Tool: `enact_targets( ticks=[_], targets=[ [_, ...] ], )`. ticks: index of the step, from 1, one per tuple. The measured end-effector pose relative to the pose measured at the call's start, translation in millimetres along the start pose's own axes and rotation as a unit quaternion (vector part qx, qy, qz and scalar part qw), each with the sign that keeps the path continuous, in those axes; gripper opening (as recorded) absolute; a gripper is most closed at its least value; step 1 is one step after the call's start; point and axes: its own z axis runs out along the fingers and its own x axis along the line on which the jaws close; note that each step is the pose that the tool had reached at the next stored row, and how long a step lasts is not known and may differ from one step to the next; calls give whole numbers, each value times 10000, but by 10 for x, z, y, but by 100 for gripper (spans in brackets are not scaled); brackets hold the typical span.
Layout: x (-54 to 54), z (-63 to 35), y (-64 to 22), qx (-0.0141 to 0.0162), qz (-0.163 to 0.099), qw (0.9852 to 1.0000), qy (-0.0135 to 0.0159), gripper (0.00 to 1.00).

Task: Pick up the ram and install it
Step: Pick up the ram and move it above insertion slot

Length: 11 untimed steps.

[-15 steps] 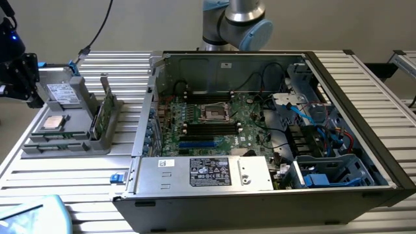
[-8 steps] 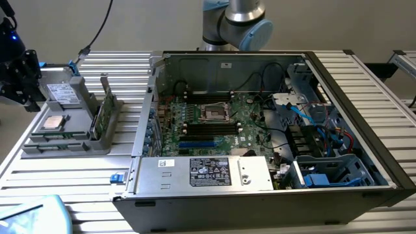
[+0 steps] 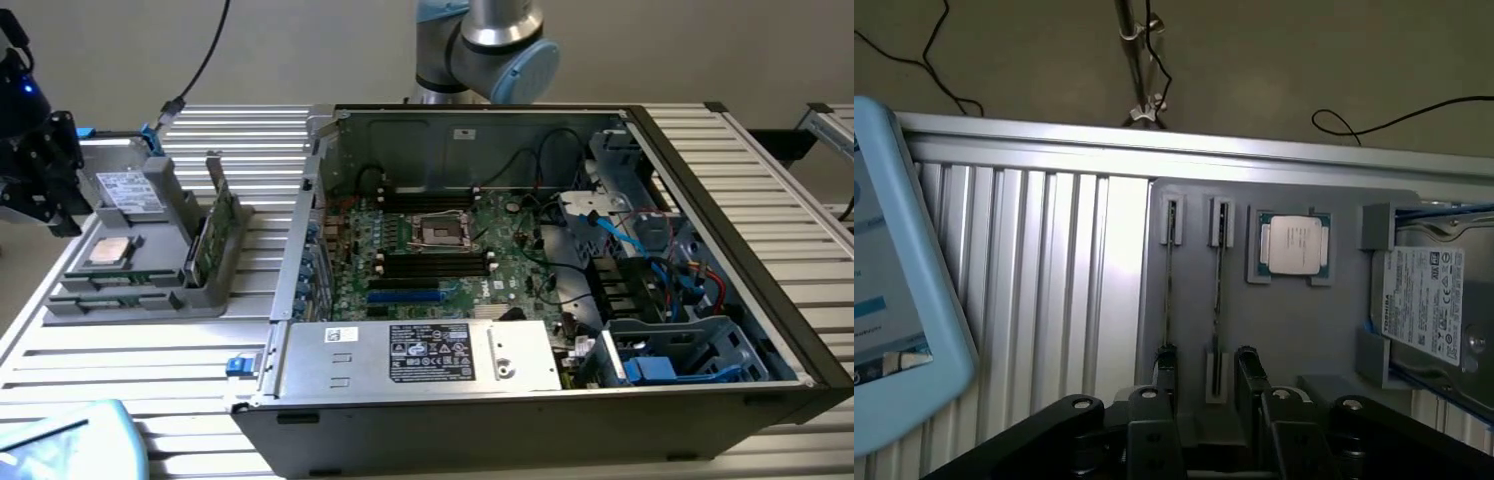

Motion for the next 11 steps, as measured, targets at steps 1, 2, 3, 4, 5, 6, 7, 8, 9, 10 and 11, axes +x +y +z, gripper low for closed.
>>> enact_targets(
  ticks=[1,2,3,4,5,6,7,8,9,10,11],
  targets=[
    [1,18,15,0,-6,10000,0,37],
    [2,38,29,0,-11,10000,1,37],
    [5,57,40,0,-18,10000,1,37],
    [12,76,44,0,-26,10000,1,37],
    [19,94,46,-1,-34,10000,2,37],
    [26,111,48,-2,-42,10000,2,37],
    [33,129,50,-1,-51,10000,3,37],
    [41,148,53,-2,-61,10000,3,37],
    [47,165,54,-2,-70,10000,4,37],
    [55,185,57,-3,-81,10000,5,37],
    [61,203,59,-3,-90,10000,5,37]
  ],
)
